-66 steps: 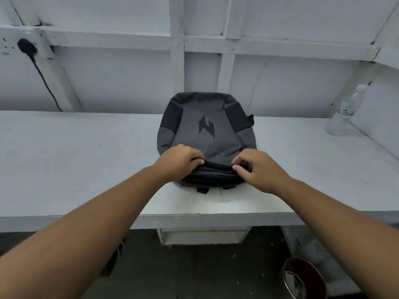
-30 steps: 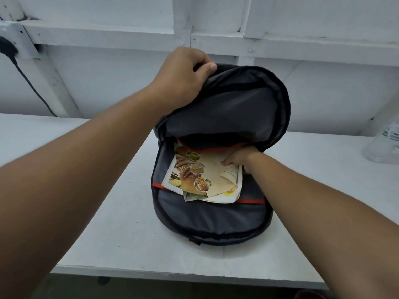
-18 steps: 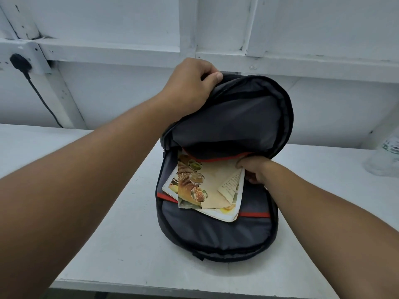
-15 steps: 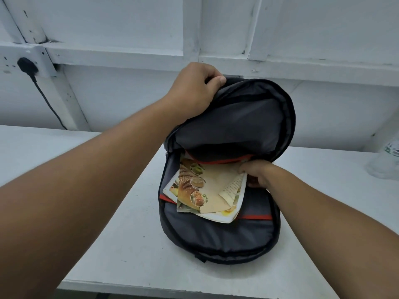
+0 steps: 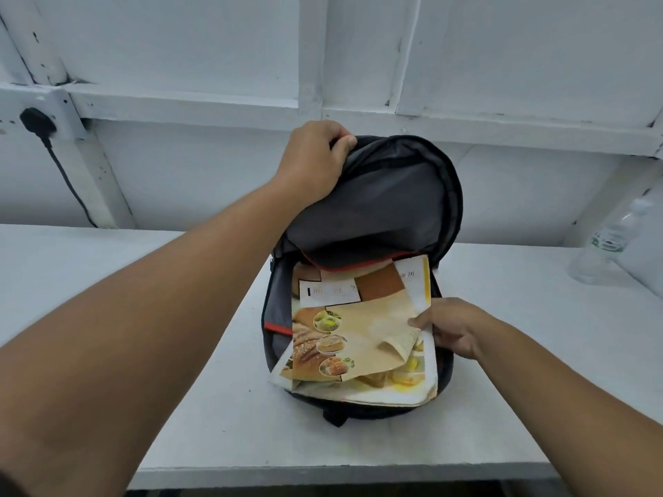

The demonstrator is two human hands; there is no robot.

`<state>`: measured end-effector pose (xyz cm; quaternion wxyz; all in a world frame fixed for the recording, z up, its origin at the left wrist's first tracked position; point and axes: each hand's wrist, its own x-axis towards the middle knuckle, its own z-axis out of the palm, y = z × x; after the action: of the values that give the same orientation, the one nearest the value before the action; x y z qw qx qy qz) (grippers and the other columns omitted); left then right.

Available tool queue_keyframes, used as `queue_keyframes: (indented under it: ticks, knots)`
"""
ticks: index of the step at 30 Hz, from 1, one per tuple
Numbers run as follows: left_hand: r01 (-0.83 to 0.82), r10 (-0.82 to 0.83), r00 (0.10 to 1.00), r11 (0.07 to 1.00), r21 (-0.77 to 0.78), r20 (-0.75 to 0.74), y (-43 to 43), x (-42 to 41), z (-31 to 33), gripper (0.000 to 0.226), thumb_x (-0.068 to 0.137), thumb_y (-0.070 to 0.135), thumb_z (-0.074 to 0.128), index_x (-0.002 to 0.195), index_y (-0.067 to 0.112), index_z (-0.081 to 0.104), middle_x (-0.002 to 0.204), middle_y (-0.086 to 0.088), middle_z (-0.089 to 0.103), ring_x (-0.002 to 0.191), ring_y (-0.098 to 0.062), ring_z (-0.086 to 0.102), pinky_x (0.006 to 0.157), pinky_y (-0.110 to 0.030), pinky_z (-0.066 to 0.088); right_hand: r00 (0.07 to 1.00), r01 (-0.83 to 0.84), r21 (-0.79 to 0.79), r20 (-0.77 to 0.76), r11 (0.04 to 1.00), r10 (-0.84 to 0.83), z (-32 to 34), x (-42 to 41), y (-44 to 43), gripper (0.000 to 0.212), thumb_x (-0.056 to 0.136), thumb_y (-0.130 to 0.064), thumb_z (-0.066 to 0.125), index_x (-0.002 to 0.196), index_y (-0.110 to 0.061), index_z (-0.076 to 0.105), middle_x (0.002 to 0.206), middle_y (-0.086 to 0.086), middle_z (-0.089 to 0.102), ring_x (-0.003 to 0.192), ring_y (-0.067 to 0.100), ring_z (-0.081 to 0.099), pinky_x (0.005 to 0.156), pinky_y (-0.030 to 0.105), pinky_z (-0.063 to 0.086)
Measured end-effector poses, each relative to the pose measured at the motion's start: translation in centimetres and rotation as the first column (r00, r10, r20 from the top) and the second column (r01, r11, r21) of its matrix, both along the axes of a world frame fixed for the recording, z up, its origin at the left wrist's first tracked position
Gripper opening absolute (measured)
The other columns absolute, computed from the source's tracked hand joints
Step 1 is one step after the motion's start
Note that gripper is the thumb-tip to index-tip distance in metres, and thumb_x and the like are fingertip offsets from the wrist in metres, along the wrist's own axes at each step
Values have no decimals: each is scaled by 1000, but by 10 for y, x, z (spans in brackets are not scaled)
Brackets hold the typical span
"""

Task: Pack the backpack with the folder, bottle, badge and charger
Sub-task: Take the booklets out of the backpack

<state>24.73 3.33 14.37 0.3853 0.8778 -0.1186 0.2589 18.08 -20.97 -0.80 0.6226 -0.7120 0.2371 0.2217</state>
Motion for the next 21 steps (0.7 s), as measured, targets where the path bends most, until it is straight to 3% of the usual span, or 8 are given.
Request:
queue_keyframes:
  ticks: [3, 5, 9, 13, 16, 19, 21]
  knots:
    - [11, -12, 1000, 1000, 11, 16, 2, -3, -5, 26, 103, 26, 52, 98, 13, 74, 90, 7, 68, 85, -11, 60, 66, -10, 39, 998, -49, -27, 37, 998, 50, 8, -39, -6, 27, 90, 11, 62, 113, -1, 68, 107, 15, 77, 100, 33, 72, 77, 39, 61]
    - [20, -20, 1000, 1000, 22, 22, 3, -6, -9, 26, 103, 26, 52, 97, 13, 74, 88, 6, 68, 83, -12, 60, 70, -18, 44, 994, -96, -52, 55, 994, 99, 15, -66, -8, 26, 91, 9, 62, 113, -1, 69, 104, 13, 78, 98, 31, 73, 78, 38, 61]
    - [11, -13, 1000, 997, 77, 14, 4, -20, -24, 28, 104, 26, 51, 99, 11, 74, 93, -3, 73, 85, -18, 62, 75, -28, 46, 983, -92, -41, 157, 995, 98, 28, -118, -15, 23, 95, 7, 55, 101, -3, 75, 87, 9, 78, 71, 17, 72, 61, 25, 55]
    - [-44, 49, 998, 994, 104, -46, 3, -38, -48, 29, 104, 25, 49, 101, 10, 74, 96, -6, 73, 89, -23, 63, 73, -28, 41, 947, -55, -4, 317, 998, 53, 45, -153, -26, 21, 91, 7, 62, 94, -8, 77, 92, 11, 79, 75, 19, 76, 63, 24, 57]
    - [-96, 109, 986, 990, 106, -126, 3, -57, -66, 25, 102, 27, 55, 106, 12, 74, 102, -7, 74, 97, -25, 65, 75, -26, 38, 899, -18, -63, 435, 998, 44, 57, -167, -38, 18, 90, 4, 67, 103, -7, 74, 97, 8, 79, 85, 21, 77, 70, 28, 58]
    - [-93, 95, 959, 995, 20, -266, 1, -88, -73, 28, 94, 34, 68, 116, 16, 73, 113, -1, 73, 106, -19, 65, 90, -32, 50, 842, -11, -119, 535, 993, 73, 72, -188, -52, 19, 91, -1, 67, 102, -14, 75, 95, -1, 80, 86, 16, 77, 74, 31, 58]
    - [-148, 85, 947, 971, -186, -309, 4, -116, -68, 30, 95, 41, 64, 112, 17, 72, 109, 3, 72, 106, -18, 65, 98, -40, 53, 802, 4, -143, 592, 990, 82, 80, -199, -61, 21, 92, -2, 66, 99, -20, 75, 91, -5, 80, 83, 13, 77, 70, 28, 59]
